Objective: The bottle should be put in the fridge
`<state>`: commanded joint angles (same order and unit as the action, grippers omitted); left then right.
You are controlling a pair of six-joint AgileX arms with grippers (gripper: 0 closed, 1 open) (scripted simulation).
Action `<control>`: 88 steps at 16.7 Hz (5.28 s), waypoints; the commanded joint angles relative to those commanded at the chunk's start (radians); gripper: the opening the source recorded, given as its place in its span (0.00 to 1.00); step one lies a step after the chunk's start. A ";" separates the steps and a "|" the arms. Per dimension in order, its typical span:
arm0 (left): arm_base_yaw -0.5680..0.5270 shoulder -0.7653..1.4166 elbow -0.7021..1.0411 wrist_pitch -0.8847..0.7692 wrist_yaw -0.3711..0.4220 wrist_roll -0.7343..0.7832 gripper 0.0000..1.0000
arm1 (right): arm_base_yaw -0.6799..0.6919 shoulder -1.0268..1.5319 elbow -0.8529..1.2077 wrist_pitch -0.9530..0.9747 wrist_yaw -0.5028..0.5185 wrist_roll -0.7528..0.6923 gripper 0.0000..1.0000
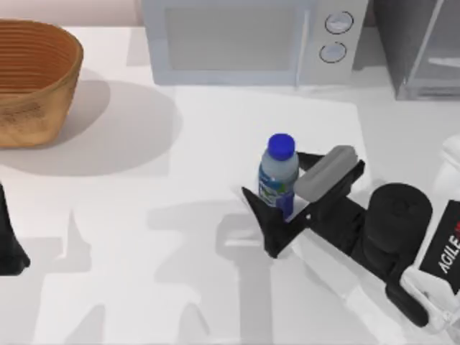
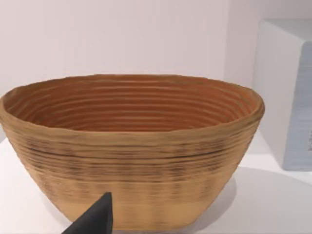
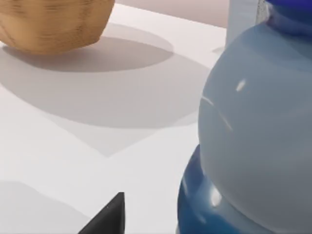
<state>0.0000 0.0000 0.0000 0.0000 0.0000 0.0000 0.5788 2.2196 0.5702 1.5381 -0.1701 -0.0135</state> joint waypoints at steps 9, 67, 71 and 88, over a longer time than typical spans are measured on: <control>0.000 0.000 0.000 0.000 0.000 0.000 1.00 | 0.000 0.000 0.000 0.000 0.000 0.000 0.10; 0.000 0.000 0.000 0.000 0.000 0.000 1.00 | -0.579 -2.220 -0.570 -1.538 0.170 0.014 0.01; 0.000 0.000 0.000 0.000 0.000 0.000 1.00 | -0.579 -2.184 -0.547 -1.512 0.160 0.016 0.01; 0.000 0.000 0.000 0.000 0.000 0.000 1.00 | -0.794 -0.578 0.184 -0.671 -0.029 0.025 0.01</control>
<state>0.0000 0.0000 0.0000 0.0000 0.0000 0.0000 -0.2155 1.6412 0.7542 0.8673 -0.1995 0.0118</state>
